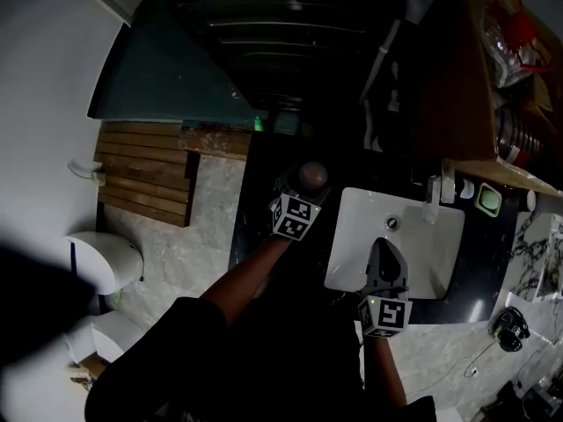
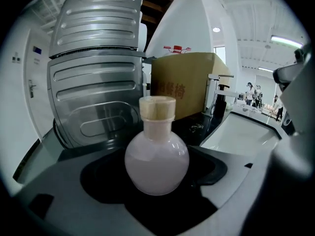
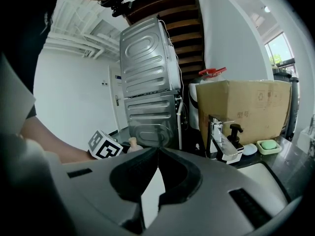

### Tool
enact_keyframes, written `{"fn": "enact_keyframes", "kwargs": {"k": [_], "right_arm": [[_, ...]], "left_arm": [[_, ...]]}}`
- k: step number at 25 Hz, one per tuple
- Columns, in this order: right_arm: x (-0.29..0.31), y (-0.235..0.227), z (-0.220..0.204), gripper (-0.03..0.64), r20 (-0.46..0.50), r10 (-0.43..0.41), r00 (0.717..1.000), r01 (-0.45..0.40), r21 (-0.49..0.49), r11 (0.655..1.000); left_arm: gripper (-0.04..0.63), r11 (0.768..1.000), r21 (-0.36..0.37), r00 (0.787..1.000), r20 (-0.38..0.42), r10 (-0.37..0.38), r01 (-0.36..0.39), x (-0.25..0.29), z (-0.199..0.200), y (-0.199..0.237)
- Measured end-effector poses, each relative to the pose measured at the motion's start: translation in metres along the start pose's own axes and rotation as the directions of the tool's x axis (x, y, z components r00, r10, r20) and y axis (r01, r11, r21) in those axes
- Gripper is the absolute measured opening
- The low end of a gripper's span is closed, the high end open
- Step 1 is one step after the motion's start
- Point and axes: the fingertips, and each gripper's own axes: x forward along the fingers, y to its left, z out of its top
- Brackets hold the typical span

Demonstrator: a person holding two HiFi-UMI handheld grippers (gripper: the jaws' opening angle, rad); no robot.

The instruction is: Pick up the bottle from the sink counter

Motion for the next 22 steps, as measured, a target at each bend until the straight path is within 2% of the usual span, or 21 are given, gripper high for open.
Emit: {"fn": "enact_keyframes", "kwargs": {"k": [10, 17, 22], "right_arm": [[-0.004, -0.003, -0.008, 0.038, -0.009, -0.003, 1.000, 0.003, 0.007, 1.000], [-0.014, -0.016, -0.006, 0.038, -0.005, -0.035, 0.999, 0.035, -0.006, 0.999], [-0.022, -0.021, -0.010, 0.038, -0.005, -0.053, 0.999, 0.053, 0.001, 0.999]], "left_arm": [[0.370, 1.000, 0.004, 1.000, -0.016, -0.017, 0.017, 0.001, -0.002, -0.001], [0.374, 1.000, 0.006, 0.999, 0.016, -0.029, 0.029, -0.010, -0.002, -0.004], [0.374, 0.998, 0.033, 0.998, 0.042, -0.047, 0.046, -0.025, 0.000, -0.011]]}}
